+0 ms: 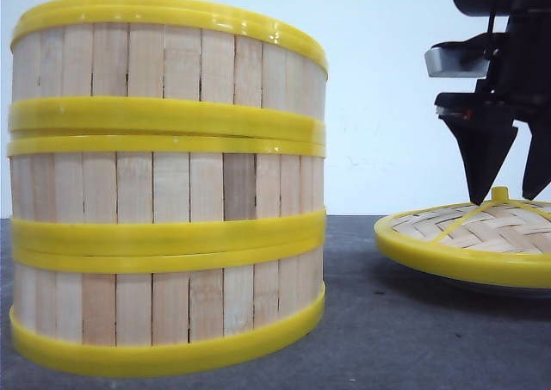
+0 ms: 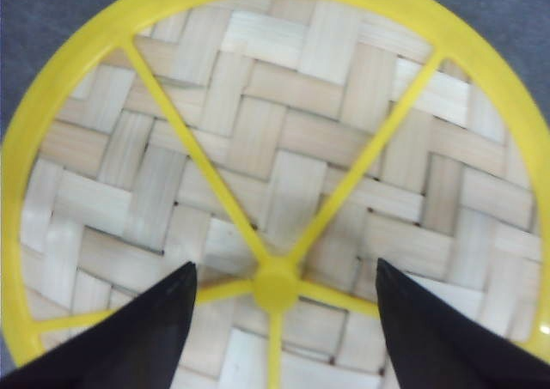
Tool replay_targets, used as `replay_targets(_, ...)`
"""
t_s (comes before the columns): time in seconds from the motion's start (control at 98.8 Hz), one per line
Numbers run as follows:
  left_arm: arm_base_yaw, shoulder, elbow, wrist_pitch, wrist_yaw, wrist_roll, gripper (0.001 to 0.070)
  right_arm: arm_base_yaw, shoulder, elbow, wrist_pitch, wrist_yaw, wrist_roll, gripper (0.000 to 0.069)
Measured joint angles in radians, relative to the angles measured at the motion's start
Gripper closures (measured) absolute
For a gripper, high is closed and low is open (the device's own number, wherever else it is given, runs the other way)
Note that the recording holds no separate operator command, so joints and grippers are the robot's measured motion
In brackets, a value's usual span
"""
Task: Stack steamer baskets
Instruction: 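Lower the right gripper onto the yellow knob of the bamboo lid, then lift the lid off the white plate with the right gripper toward the stack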
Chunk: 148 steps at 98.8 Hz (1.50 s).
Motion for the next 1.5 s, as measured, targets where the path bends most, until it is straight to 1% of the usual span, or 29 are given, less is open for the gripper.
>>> replay_targets(0.081, 0.000, 0.000, 0.000, 0.000, 0.000, 0.000, 0.0436, 0.000, 0.004, 0.000, 0.004, 0.001, -0.003, 0.0301)
replay_targets(0.243, 0.000, 0.000, 0.000, 0.000, 0.000, 0.000, 0.0436, 0.000, 0.004, 0.000, 0.016, 0.003, -0.005, 0.0403)
replay_targets(0.364, 0.000, 0.000, 0.000, 0.000, 0.000, 0.000, 0.0436, 0.000, 0.004, 0.000, 0.016, 0.004, -0.005, 0.0441)
replay_targets(0.506, 0.000, 0.000, 0.000, 0.000, 0.000, 0.000, 0.0436, 0.000, 0.004, 0.001, 0.018, 0.000, -0.006, 0.0554)
replay_targets(0.628, 0.000, 0.000, 0.000, 0.000, 0.000, 0.000, 0.0436, 0.000, 0.003, 0.002, 0.016, 0.001, -0.006, 0.0618)
replay_targets(0.83, 0.000, 0.000, 0.000, 0.000, 0.000, 0.000, 0.0436, 0.000, 0.003, 0.008, 0.007, 0.000, -0.006, 0.0633)
replay_targets(0.972, 0.000, 0.000, 0.000, 0.000, 0.000, 0.000, 0.0436, 0.003, 0.003, 0.063, -0.067, -0.005, -0.006, 0.0633)
replay_targets(1.103, 0.000, 0.000, 0.000, 0.001, 0.000, 0.000, 0.0436, 0.021, 0.003, 0.191, -0.148, -0.026, -0.006, 0.0633)
replay_targets(1.265, 0.000, 0.000, 0.000, 0.001, 0.000, 0.000, 0.0436, 0.055, 0.001, 0.365, -0.215, -0.036, -0.006, 0.0633)
replay_targets(1.417, 0.000, 0.000, 0.000, 0.001, 0.000, 0.000, 0.0436, 0.089, 0.001, 0.517, -0.275, -0.114, -0.008, 0.0633)
replay_targets(1.498, 0.000, 0.000, 0.000, 0.001, 0.000, 0.000, 0.0436, 0.123, 0.001, 0.595, -0.301, -0.132, -0.013, 0.0633)
